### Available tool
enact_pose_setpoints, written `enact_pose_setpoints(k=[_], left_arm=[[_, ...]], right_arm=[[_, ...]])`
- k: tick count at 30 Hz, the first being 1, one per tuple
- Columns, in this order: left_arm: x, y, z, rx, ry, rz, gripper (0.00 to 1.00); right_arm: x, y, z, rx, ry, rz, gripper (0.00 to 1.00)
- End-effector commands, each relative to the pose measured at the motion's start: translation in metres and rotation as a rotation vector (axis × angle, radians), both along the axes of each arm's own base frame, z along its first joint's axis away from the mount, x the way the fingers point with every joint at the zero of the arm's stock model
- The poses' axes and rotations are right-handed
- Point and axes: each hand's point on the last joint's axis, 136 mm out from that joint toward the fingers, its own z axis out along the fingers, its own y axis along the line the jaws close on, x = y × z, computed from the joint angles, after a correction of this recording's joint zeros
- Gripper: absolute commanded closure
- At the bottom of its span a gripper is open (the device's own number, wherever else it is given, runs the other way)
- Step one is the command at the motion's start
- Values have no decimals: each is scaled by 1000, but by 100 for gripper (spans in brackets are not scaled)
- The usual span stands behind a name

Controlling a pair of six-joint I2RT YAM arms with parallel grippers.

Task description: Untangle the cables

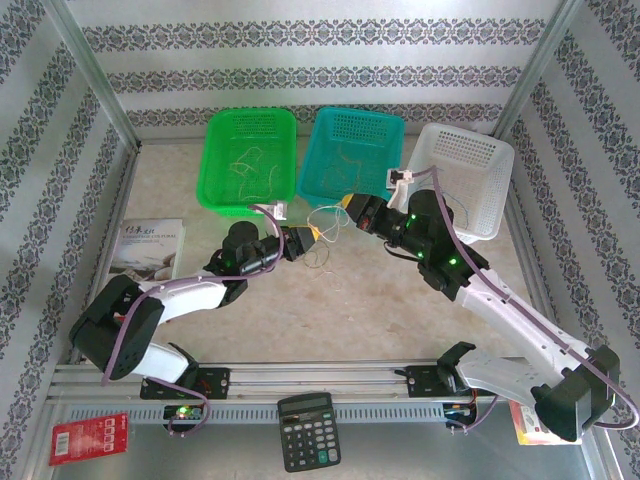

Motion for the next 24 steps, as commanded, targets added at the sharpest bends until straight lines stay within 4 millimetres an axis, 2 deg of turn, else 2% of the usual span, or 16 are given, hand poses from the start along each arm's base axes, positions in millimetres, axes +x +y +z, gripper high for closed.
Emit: enact_pose_setpoints(k=[1, 5, 10, 16, 20, 24], left_arm=[[-2, -2, 3, -25, -36, -3, 85], [-3, 0, -10, -16, -8, 1, 100], [-6, 11, -30, 14, 45, 40, 100], [-14, 41, -71, 158, 184, 156, 100], [-25, 65, -96, 255, 262, 234, 100], [-35, 83, -109, 311, 298, 289, 100]], right_arm=[[0, -1, 8, 24, -23, -19, 100], [3, -4, 6, 14, -25, -26, 100], [12, -17, 11, -14, -39, -55, 100], [28, -48, 30, -93, -94, -128, 100], [38, -72, 50, -126, -142, -186, 100], [46, -88, 70, -139, -183, -226, 100]])
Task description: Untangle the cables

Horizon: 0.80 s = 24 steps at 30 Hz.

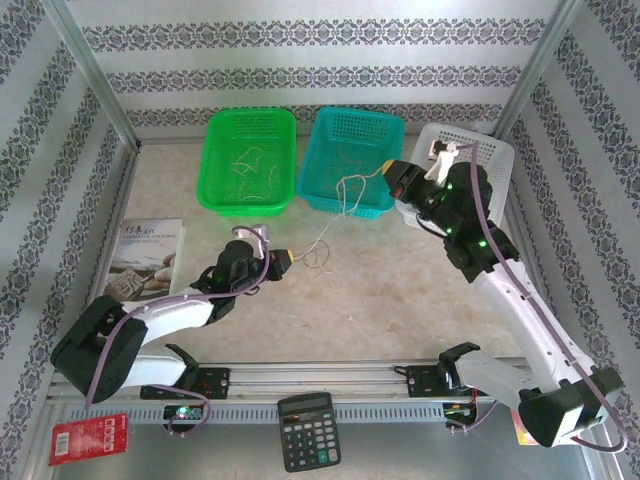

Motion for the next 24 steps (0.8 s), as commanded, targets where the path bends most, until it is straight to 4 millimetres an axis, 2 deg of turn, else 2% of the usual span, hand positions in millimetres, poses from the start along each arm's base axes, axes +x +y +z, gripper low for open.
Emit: enact_pose_setpoints(k=[1, 6, 14, 19, 24], left_arm=[[-11, 27, -31, 115, 84, 80, 100], [-18, 42, -47, 166, 137, 130, 100], [-22, 50, -64, 195, 180, 156, 100], [-19, 49, -63, 190, 174, 153, 100], [-19, 46, -61, 181, 167, 139, 100]], right_arm=[[2, -7, 23, -45, -62, -1, 100], [8, -20, 51, -83, -131, -51, 100], [13, -61, 114, -81, -260, -184, 100], [18, -63, 124, -88, -280, -185, 100], [29, -55, 113, -88, -254, -156, 100]])
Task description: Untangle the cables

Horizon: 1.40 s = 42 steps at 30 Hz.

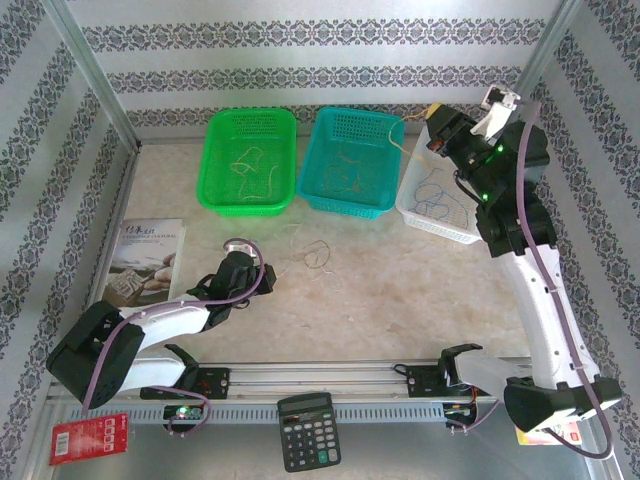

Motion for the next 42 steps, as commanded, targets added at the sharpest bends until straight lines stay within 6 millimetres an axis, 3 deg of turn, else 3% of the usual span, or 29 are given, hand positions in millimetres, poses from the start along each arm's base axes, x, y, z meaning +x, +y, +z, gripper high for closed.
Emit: enact_pose_setpoints(k=[1, 7, 18, 25, 26, 27, 28, 31, 35, 42], left_arm=[[0, 2, -2, 0, 8, 10, 100], [5, -4, 13, -19, -18, -11, 100], [7, -6, 44, -36, -60, -24, 100], [8, -5, 70, -43, -102, -27, 100], [8, -6, 74, -46, -106, -31, 100], [8, -6, 78, -50, -112, -32, 100], [8, -7, 82, -55, -118, -35, 100], [9, -10, 96, -78, -139, -46, 100], [11, -18, 118, -113, -170, -72, 100], [17, -36, 171, -162, -233, -152, 100]], right_arm=[[11, 9, -5, -21, 3, 26, 100], [45, 28, -58, -96, 111, 21, 100], [151, 41, -156, -235, 293, -65, 100], [198, 48, -216, -276, 409, -24, 100], [203, 53, -223, -277, 426, 19, 93], [207, 59, -229, -283, 443, 63, 76], [208, 64, -232, -294, 454, 104, 57], [201, 73, -226, -332, 430, 160, 40], [175, 88, -200, -321, 352, 218, 38], [94, 130, -168, -309, 195, 403, 36]])
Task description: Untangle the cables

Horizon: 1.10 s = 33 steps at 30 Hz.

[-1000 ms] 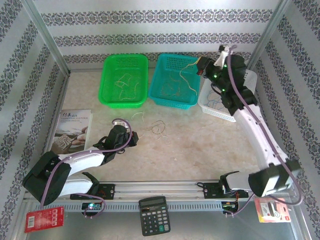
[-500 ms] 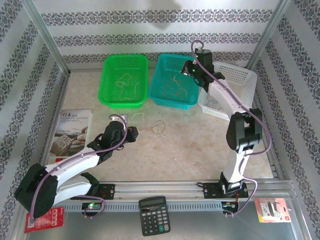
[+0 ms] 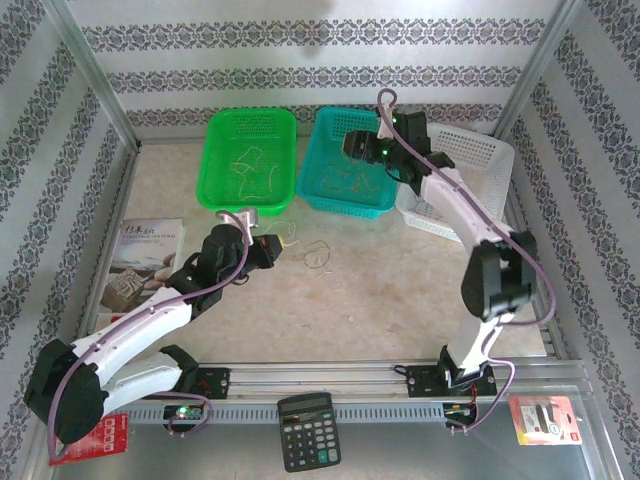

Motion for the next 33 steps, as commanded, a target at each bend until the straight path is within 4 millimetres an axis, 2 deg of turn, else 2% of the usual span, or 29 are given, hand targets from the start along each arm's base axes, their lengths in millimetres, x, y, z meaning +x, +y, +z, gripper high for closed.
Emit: enact_pose_setpoints(k=[1, 5, 10, 15, 21, 28, 30, 33], left_arm=[[1, -8, 32, -7, -47, -59, 100], [3, -16, 59, -23, -73, -97, 100], [4, -29, 87, -52, -89, -158, 100], [6, -39, 105, -81, -89, -199, 100], [6, -50, 122, -106, -92, -248, 100], [9, -58, 140, -146, -102, -272, 100], [10, -59, 147, -164, -111, -276, 100], [10, -63, 159, -201, -127, -285, 100]], right_arm=[[-40, 25, 36, 65, -136, 156, 35], [-86, 41, 33, 125, -165, 276, 31], [-136, 51, 29, 150, -213, 363, 6], [-166, 52, 25, 123, -272, 397, 3], [-183, 65, 22, 99, -318, 449, 5], [-179, 86, 19, 66, -331, 482, 6], [-174, 91, 16, 62, -329, 483, 8], [-167, 96, 10, 67, -321, 480, 23]])
